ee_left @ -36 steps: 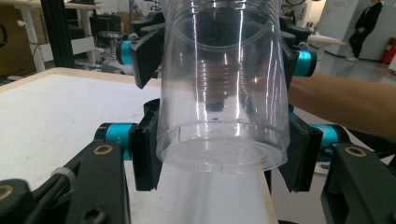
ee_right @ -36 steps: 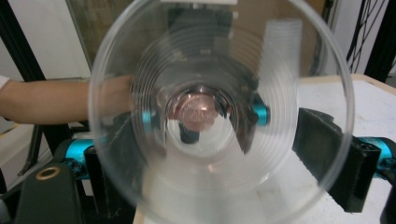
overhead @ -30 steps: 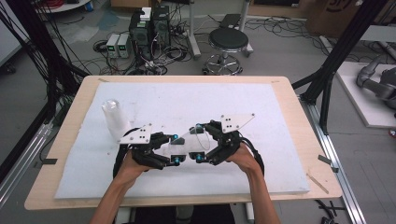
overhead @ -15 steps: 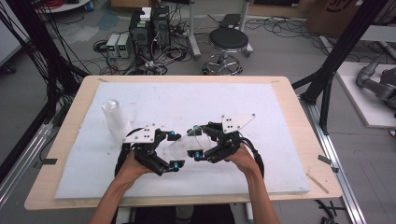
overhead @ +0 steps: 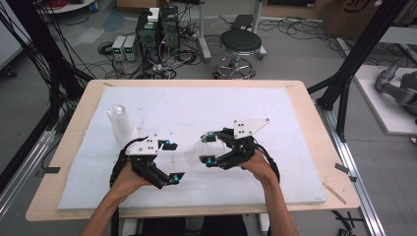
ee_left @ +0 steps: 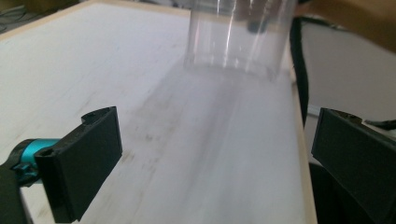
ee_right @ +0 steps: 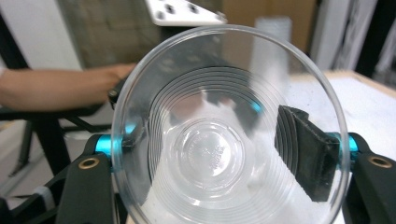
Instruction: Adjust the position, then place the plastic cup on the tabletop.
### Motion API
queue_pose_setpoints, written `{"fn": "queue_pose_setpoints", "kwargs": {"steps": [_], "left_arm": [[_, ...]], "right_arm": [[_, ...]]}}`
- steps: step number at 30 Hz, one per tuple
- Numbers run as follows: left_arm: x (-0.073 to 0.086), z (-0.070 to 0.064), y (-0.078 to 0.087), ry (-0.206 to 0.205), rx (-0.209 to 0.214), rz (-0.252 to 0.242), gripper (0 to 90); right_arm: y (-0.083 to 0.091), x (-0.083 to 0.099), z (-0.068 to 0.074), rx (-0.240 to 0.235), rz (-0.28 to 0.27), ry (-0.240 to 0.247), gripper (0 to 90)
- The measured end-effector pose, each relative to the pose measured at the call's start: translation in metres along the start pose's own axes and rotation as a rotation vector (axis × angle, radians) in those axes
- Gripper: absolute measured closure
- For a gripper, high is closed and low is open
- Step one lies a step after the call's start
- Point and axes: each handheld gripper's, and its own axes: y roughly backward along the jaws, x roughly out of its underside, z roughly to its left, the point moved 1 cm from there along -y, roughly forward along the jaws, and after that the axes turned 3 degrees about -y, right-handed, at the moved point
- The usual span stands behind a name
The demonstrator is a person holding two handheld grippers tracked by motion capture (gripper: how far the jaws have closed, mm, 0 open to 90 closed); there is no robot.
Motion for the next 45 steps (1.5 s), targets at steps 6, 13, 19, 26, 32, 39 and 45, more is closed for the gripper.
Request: {"fn": "queue_pose_setpoints", "kwargs": {"steps": [6,13,19,26,32,39,45], "left_arm": [[0.024,0.0,0.022,0.012,-0.143,0.122,1.7],[0.054,0.004,0.046,0.069,-0.256,0.099,1.8],[0.076,0.004,0.06,0.105,-0.34,0.024,1.8],[0.088,0.007,0.069,0.113,-0.383,-0.029,1.8],[0.089,0.007,0.07,0.122,-0.394,-0.042,1.8],[0.09,0.008,0.073,0.139,-0.409,-0.065,1.8],[0.09,0.006,0.072,0.126,-0.427,-0.065,1.8]], "right_arm": [[-0.001,-0.004,-0.006,0.115,0.127,-0.034,33.0],[-0.004,-0.011,-0.012,0.269,0.261,-0.058,33.5],[-0.007,-0.015,-0.018,0.364,0.338,-0.069,33.7],[-0.011,-0.017,-0.021,0.404,0.382,-0.078,34.2],[-0.013,-0.017,-0.022,0.423,0.407,-0.088,34.4],[-0.015,-0.016,-0.024,0.438,0.42,-0.091,34.4],[-0.019,-0.015,-0.026,0.441,0.437,-0.101,34.4]]}}
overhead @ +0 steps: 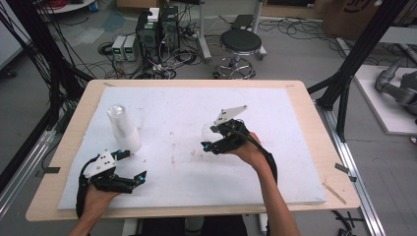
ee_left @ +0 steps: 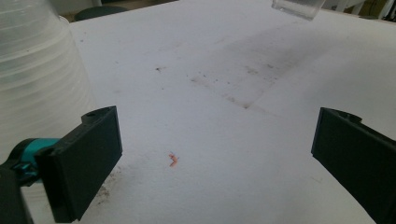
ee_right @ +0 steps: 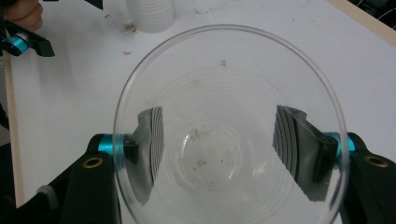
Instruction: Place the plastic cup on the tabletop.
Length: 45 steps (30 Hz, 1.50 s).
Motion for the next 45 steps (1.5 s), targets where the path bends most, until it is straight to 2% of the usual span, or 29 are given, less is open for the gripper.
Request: {"fn": "queue_pose_setpoints", "kwargs": {"steps": [7,13,18,21,28,34,37,38,39,42,44,45], "left_arm": [[0.001,0.002,0.001,0.027,-0.009,-0.01,1.8],[0.001,0.002,0.002,0.026,-0.026,-0.017,1.8],[0.001,0.003,0.002,0.043,-0.02,-0.02,3.0],[0.001,0.004,0.003,0.045,-0.016,-0.025,3.0],[0.002,0.005,0.003,0.053,-0.013,-0.032,3.0],[0.002,0.005,0.003,0.058,-0.019,-0.03,3.0],[0.002,0.005,0.003,0.059,-0.019,-0.028,3.0],[0.002,0.005,0.003,0.059,-0.019,-0.029,3.0],[0.002,0.005,0.003,0.059,-0.017,-0.029,3.0],[0.002,0.005,0.003,0.059,-0.015,-0.033,2.9],[0.002,0.005,0.003,0.062,-0.012,-0.036,3.0],[0.002,0.005,0.004,0.062,-0.012,-0.035,3.0]], "right_arm": [[-0.012,-0.002,0.0,0.022,0.039,0.001,34.4],[-0.029,-0.005,0.0,0.044,0.086,0.007,34.4],[-0.044,-0.007,0.002,0.069,0.138,0.001,34.4],[-0.053,-0.008,0.001,0.093,0.158,0.021,34.3],[-0.07,-0.006,0.003,0.099,0.191,0.026,34.1],[-0.075,-0.005,0.001,0.105,0.187,0.025,32.8],[-0.077,-0.004,0.001,0.094,0.176,0.046,26.0],[-0.078,-0.003,0.001,0.099,0.184,0.05,19.8],[-0.08,-0.002,0.001,0.102,0.187,0.037,16.6],[-0.08,0.004,0.0,0.094,0.177,0.032,14.9],[-0.078,0.008,-0.001,0.106,0.159,0.024,14.2],[-0.075,0.011,0.0,0.108,0.149,0.008,14.2]]}}
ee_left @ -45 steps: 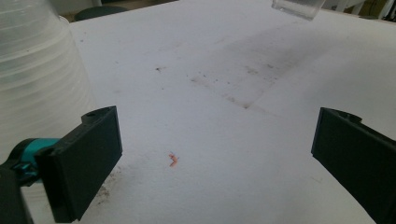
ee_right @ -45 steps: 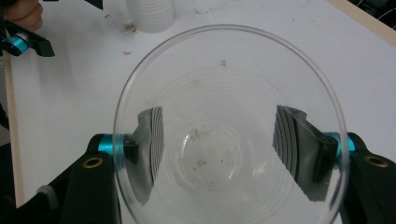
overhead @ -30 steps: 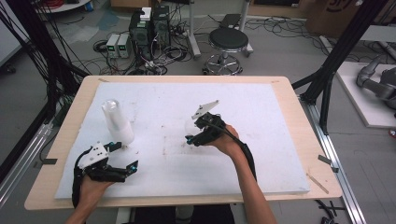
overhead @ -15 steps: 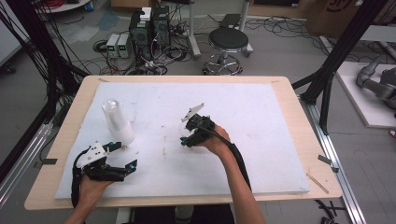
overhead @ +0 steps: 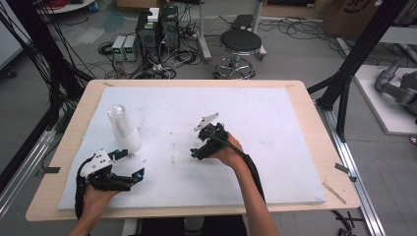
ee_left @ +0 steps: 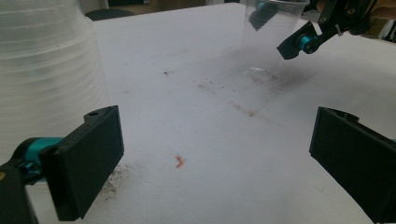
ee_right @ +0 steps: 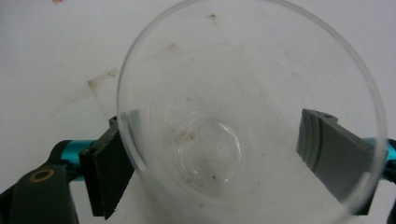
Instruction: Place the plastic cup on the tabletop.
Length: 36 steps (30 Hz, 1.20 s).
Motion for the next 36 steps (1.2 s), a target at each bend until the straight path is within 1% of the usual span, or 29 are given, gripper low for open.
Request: {"fn": "queue_pose_setpoints", "kwargs": {"steps": [1,2,5,8,9,11,16,18,20,23,25,27,31,34,36], "left_arm": [[0.0,0.0,0.0,0.001,0.002,0.0,3.0],[0.0,0.0,0.0,0.002,0.002,-0.001,2.9],[0.0,0.0,0.0,0.0,-0.004,0.004,3.0],[0.0,0.001,0.0,0.011,-0.007,0.005,2.9],[0.0,0.001,0.0,0.007,-0.006,0.005,3.0],[0.0,0.001,0.0,0.008,-0.008,0.005,3.0],[0.0,0.0,-0.001,0.007,-0.022,0.01,2.9],[0.0,0.0,-0.001,0.008,-0.033,0.007,3.0],[0.0,0.0,0.0,0.013,-0.042,0.003,3.0],[0.0,0.0,0.0,0.023,-0.05,-0.001,3.0],[0.0,0.001,0.0,0.022,-0.053,0.004,3.0],[0.0,0.001,-0.001,0.021,-0.054,0.01,3.0],[0.0,0.001,-0.002,0.03,-0.064,0.021,3.0],[0.0,0.001,-0.001,0.032,-0.061,0.02,3.0],[0.0,0.001,-0.001,0.029,-0.059,0.016,2.9]], "right_arm": [[0.002,0.003,-0.001,0.001,-0.014,-0.003,14.3],[0.005,0.008,-0.001,0.003,-0.026,-0.016,14.3],[0.018,0.024,-0.003,0.014,-0.083,-0.044,14.3],[0.034,0.044,-0.004,0.029,-0.179,-0.066,14.3],[0.039,0.052,-0.004,0.037,-0.211,-0.079,14.3],[0.049,0.067,-0.004,0.049,-0.27,-0.09,14.4],[0.07,0.106,-0.003,0.092,-0.341,-0.154,15.1],[0.076,0.12,-0.006,0.12,-0.372,-0.176,15.1],[0.078,0.131,-0.01,0.152,-0.386,-0.213,15.1],[0.08,0.145,-0.013,0.188,-0.393,-0.244,15.1],[0.081,0.15,-0.014,0.196,-0.397,-0.252,15.1],[0.08,0.154,-0.013,0.213,-0.39,-0.248,15.1],[0.082,0.156,-0.012,0.213,-0.408,-0.252,15.2],[0.083,0.158,-0.012,0.205,-0.418,-0.255,15.2],[0.084,0.159,-0.013,0.198,-0.424,-0.267,15.1]]}}
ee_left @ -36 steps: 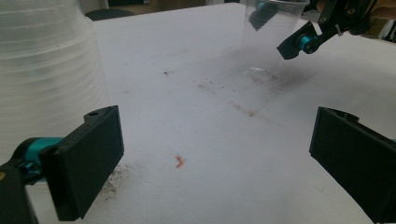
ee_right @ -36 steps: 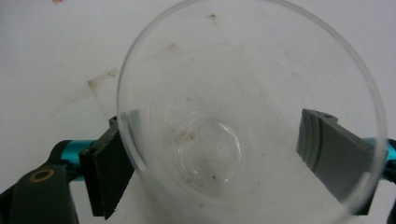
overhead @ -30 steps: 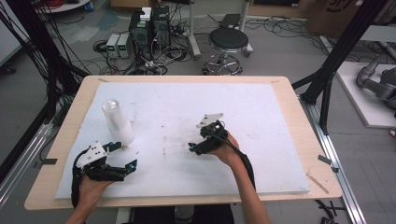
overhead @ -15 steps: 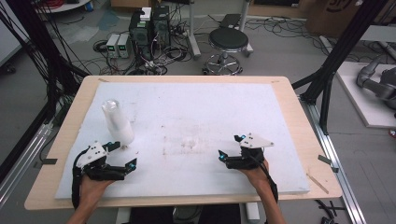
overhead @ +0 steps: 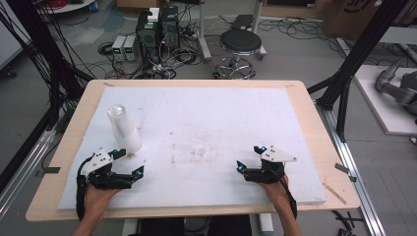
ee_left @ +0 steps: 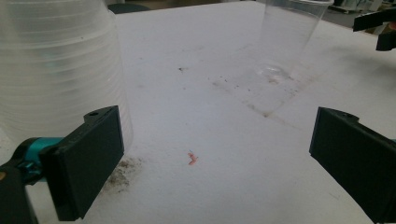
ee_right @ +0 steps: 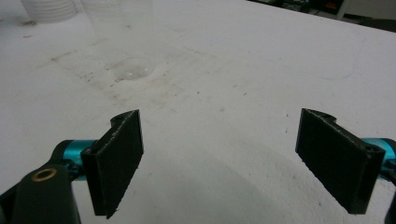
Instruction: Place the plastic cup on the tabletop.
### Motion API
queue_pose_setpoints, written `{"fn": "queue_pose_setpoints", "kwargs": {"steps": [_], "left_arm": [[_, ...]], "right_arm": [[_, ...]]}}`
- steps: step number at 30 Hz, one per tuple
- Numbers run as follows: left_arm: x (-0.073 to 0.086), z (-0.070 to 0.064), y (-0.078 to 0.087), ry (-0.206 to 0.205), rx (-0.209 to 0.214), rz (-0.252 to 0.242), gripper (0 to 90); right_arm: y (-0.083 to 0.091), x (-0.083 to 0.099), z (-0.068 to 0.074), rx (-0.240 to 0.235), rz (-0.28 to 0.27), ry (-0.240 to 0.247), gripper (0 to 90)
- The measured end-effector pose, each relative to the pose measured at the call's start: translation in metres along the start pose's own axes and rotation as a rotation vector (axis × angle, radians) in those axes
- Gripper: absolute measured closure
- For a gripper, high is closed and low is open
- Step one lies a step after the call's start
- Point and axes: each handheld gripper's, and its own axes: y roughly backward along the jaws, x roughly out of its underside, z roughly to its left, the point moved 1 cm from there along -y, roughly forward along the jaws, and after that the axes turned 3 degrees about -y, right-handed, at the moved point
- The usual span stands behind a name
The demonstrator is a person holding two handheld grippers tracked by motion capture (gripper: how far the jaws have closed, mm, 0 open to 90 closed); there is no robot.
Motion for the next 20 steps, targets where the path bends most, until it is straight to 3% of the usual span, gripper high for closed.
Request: {"fn": "queue_pose_setpoints", "kwargs": {"steps": [6,20], "left_arm": [[-0.0005,-0.0017,-0.0014,-0.022,0.005,0.013,3.0],[-0.0004,-0.0003,-0.0015,-0.015,0.037,0.012,3.0]], "right_arm": [[0.0016,0.0009,-0.0007,0.002,-0.012,-0.011,15.1],[0.0034,0.0019,-0.0018,0.011,-0.035,-0.029,15.2]]}}
